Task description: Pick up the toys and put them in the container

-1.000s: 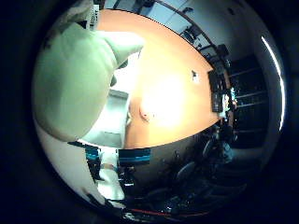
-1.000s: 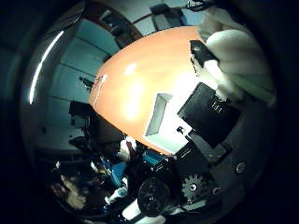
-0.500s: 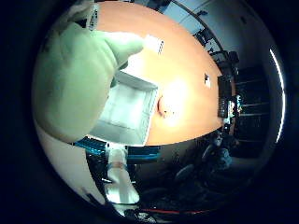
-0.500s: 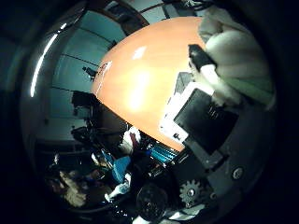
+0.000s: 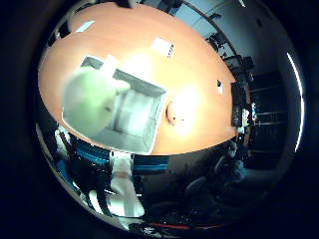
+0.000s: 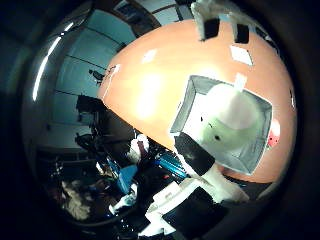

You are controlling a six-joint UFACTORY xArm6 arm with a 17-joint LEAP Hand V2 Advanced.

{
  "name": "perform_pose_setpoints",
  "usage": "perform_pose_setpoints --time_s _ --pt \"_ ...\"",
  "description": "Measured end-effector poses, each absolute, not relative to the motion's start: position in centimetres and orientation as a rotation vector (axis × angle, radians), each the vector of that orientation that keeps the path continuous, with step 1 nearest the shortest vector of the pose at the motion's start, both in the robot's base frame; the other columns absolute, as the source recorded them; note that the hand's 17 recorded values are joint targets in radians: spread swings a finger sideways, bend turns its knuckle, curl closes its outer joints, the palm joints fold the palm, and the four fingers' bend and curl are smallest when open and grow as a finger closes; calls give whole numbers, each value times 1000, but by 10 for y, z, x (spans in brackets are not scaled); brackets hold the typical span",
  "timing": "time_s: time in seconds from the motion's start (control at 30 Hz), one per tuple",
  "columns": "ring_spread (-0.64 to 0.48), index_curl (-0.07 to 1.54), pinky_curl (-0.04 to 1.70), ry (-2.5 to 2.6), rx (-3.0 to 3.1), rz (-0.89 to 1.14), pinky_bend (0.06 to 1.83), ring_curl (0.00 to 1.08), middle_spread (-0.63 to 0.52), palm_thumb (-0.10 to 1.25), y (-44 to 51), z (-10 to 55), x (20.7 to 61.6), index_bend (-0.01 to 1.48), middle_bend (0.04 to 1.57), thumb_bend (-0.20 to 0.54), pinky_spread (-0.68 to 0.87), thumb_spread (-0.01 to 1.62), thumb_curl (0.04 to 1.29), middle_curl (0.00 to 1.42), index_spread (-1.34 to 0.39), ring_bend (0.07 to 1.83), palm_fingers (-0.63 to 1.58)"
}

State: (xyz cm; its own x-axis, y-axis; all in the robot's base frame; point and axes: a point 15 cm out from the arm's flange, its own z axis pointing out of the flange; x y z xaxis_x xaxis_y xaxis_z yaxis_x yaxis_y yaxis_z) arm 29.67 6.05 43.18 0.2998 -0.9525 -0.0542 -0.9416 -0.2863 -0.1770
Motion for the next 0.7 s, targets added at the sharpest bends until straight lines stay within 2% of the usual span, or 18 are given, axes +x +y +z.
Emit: perform_pose_setpoints --time_s 0.17,0.33,0.53,0.7 --pt "147 426 508 1808 -2365 -107 348 273 -80 592 31 431 301 247 343 -21 495 1175 309 390 -426 373 148" --pt "182 393 432 1897 -2308 -151 277 229 -39 579 -34 430 302 197 253 -21 468 1157 297 351 -429 215 132" --pt "189 363 379 2044 -2203 -183 232 213 -26 573 -134 418 295 183 202 -20 447 1143 293 339 -424 179 166" --pt "189 353 359 2073 -2176 -299 226 199 -25 573 -211 403 305 185 196 -20 436 1141 292 334 -423 178 173"
